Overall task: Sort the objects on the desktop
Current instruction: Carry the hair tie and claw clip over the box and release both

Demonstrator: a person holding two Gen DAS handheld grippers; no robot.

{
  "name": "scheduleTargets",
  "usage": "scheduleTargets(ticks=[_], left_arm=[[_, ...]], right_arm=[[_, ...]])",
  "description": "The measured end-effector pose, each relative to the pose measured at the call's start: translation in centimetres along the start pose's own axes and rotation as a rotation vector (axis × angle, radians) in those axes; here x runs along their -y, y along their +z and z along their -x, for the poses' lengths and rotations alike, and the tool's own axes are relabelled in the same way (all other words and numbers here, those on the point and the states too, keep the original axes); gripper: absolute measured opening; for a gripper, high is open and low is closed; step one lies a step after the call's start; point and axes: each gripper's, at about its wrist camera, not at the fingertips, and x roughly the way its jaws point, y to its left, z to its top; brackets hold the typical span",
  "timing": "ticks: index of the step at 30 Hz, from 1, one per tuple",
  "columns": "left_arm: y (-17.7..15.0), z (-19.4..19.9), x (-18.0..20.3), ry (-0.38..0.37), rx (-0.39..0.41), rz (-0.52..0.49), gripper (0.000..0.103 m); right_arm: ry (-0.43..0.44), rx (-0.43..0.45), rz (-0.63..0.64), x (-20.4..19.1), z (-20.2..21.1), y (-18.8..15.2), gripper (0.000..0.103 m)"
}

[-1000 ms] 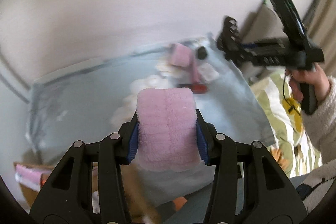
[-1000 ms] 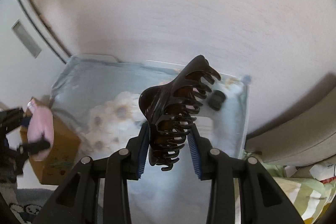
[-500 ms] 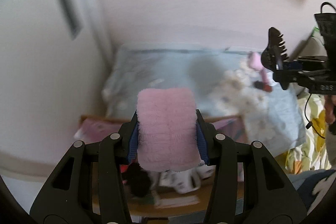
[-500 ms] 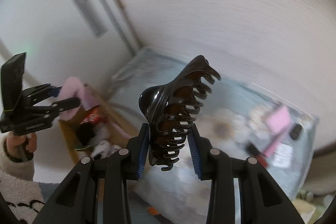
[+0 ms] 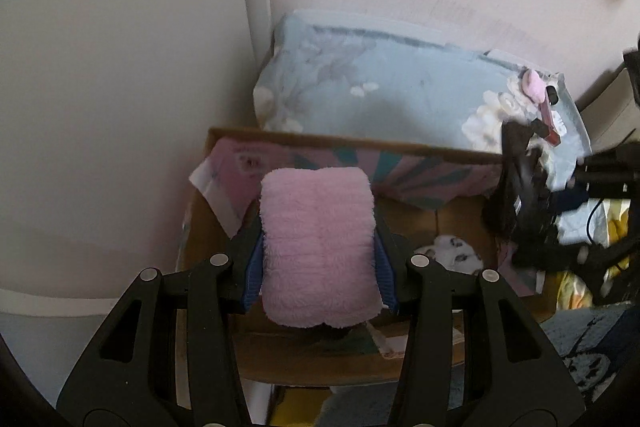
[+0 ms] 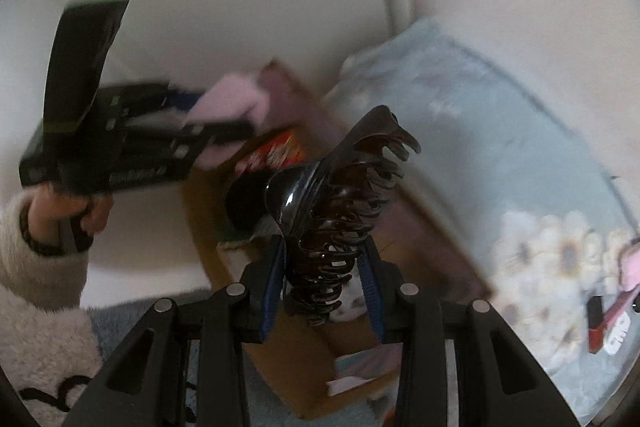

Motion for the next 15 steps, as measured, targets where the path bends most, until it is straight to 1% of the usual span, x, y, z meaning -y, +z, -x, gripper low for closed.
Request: scheduleTargets(ticks=[2, 5, 9, 13, 15], left_arm=[[-0.1, -0.6, -0.2, -0.004, -0.015, 0.008, 0.043], [-0.2, -1.5, -0.3, -0.013, -0.029, 0.013, 0.043], [-0.6, -1.9, -0.6, -0.022, -0.045, 0.009, 0.043], [-0.7, -1.7, -0.8, -0.028, -0.044, 0.004, 0.043], [-0.6, -1.7, -0.8, -0.032, -0.040, -0.001, 0.045]], right_arm=[[0.001, -0.037, 0.025, -0.7, -1.2, -0.3, 0.033], [0.010, -0.055, 0.037, -0.8, -1.7, -0.4, 0.033], [-0.007, -0.061, 0.024, -0.8, -1.6, 0.2, 0.033], [-0.008, -0.047, -0.006, -0.1, -1.0, 0.2, 0.033], [-0.006, -0.037, -0.033, 0.3, -0.7, 0.3, 0.034]])
